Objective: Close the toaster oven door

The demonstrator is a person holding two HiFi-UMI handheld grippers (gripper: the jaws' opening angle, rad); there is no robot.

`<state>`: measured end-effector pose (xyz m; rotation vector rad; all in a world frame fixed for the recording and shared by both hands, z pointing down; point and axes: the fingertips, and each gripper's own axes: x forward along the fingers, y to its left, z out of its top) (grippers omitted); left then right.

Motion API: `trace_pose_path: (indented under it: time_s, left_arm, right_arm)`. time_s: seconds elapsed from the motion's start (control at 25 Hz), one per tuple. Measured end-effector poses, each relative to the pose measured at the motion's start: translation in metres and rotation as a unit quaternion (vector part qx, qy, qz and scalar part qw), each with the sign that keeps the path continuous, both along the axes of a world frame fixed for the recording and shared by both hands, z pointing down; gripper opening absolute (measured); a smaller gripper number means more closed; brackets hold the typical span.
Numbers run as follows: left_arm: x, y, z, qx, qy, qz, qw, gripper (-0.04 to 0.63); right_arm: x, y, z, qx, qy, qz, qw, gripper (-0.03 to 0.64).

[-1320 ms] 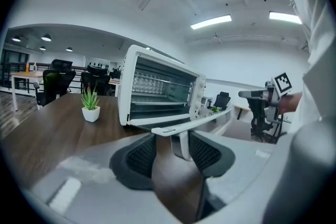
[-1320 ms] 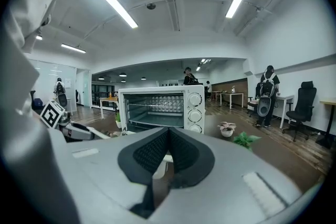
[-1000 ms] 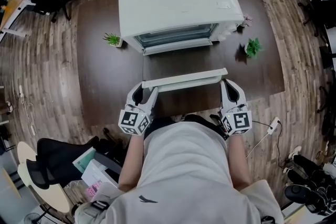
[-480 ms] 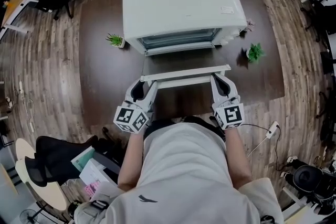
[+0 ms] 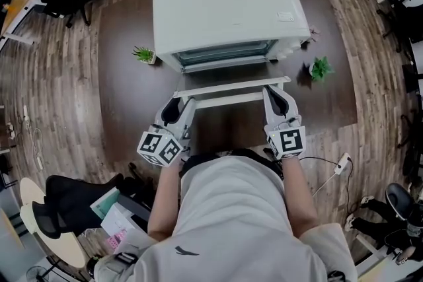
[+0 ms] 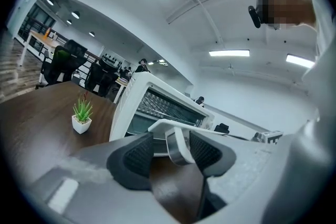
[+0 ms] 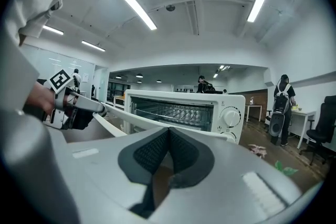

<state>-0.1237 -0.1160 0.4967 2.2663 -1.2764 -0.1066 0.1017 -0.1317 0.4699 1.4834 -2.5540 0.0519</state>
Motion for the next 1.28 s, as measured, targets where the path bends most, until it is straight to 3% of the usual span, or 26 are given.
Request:
trace_pose_path:
  time_s: [0.2,0.44,1.28]
  left_arm:
    - [-0.002,-0.010,-0.010,0.002,0.022,-0.004,0.9998,0.218]
    - [0.004,-0.013,-0.029,0.053,-0.040,0.011,0.9977,0.184]
    - [-0.004,-0.013,-0.021,0.052,-0.057,-0.004,0.9970,0.184]
  right_arm:
    - [0.000,-0.013,-0.011,-0.002,-0.018,0.003,1.000,-0.001]
    - [-0.001,-0.029,-0.024,0.008,-0.012,0.013,1.000,-0.002]
    - [-0.006,-0.103,-0.051,0.013,-0.037,0.023,0.999,0.000]
